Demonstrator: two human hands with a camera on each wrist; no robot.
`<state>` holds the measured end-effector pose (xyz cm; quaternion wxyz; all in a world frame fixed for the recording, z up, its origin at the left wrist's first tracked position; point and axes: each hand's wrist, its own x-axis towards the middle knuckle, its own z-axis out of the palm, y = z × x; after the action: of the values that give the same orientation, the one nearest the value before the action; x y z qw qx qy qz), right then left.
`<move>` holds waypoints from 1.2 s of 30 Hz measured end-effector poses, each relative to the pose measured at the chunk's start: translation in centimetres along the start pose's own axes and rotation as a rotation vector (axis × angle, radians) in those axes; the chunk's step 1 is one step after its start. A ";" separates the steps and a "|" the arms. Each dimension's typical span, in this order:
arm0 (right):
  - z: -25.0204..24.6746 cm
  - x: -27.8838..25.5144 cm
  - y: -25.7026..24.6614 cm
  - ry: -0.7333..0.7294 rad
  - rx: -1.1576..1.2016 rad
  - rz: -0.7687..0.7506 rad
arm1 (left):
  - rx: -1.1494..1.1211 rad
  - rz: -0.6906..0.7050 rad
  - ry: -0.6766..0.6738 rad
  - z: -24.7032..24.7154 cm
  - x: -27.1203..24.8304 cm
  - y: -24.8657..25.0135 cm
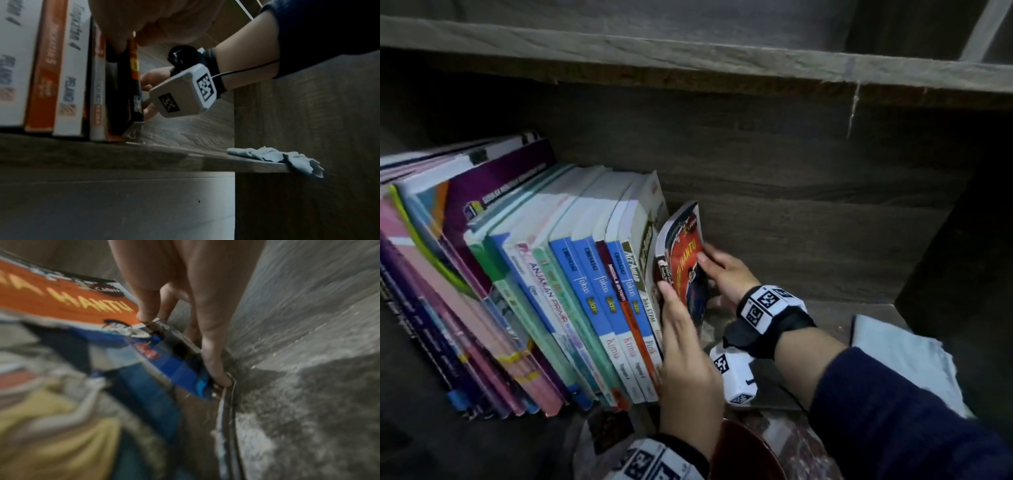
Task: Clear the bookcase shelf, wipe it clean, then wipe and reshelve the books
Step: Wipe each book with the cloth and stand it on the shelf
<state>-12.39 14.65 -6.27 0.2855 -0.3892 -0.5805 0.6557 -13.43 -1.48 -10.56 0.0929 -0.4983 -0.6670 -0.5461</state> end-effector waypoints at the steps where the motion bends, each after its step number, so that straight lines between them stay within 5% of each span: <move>1: 0.2 0.3 0.5 0.018 -0.029 -0.025 | 0.027 -0.025 -0.013 0.1 -0.2 -0.1; 8: 0.1 0.7 2.5 0.127 -0.107 -0.085 | 0.114 -0.093 -0.073 0.2 -0.6 -0.7; 15: -1.7 0.2 5.2 -0.066 -0.392 -0.059 | 0.038 -0.090 -0.002 0.1 -0.1 -0.5; 19: -2.3 -0.1 5.0 -0.056 -0.564 -0.065 | 0.006 -0.166 0.045 -0.1 -0.2 0.1; 30: -1.9 0.5 5.6 -0.045 -0.589 -0.083 | -0.062 -0.214 0.234 1.1 -0.4 0.5; 36: -1.8 0.3 5.6 -0.035 -0.561 -0.081 | -0.011 -0.232 0.181 1.5 -0.6 0.1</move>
<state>-10.62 14.96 -11.92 0.1826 -0.4182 -0.7593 0.4640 -12.41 -0.59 -11.45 0.0863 -0.3670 -0.7059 -0.5996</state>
